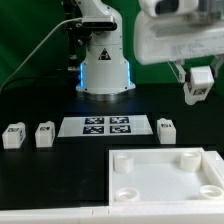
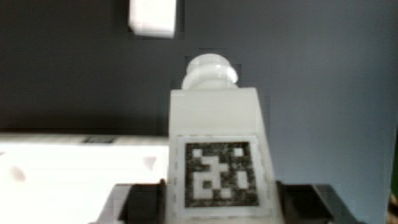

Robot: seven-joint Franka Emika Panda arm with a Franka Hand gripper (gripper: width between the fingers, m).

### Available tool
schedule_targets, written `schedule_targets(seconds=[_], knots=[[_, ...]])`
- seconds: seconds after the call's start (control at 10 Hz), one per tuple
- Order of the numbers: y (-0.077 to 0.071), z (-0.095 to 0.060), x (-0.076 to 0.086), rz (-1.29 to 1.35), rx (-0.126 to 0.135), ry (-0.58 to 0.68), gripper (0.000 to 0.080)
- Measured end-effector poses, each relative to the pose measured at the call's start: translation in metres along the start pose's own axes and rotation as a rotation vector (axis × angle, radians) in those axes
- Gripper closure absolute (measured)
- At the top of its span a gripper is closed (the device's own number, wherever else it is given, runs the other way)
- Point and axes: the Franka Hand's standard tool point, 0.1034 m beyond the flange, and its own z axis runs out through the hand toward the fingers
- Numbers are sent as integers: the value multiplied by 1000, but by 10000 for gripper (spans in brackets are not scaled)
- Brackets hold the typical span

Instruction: Assemble one leg

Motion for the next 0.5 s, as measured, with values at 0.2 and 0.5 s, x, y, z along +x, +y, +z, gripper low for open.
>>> schedule_targets(seconds=[0.2, 0.5], knots=[[2, -7, 0, -3, 1, 264, 508], [0, -5, 1, -4, 22, 548, 508]])
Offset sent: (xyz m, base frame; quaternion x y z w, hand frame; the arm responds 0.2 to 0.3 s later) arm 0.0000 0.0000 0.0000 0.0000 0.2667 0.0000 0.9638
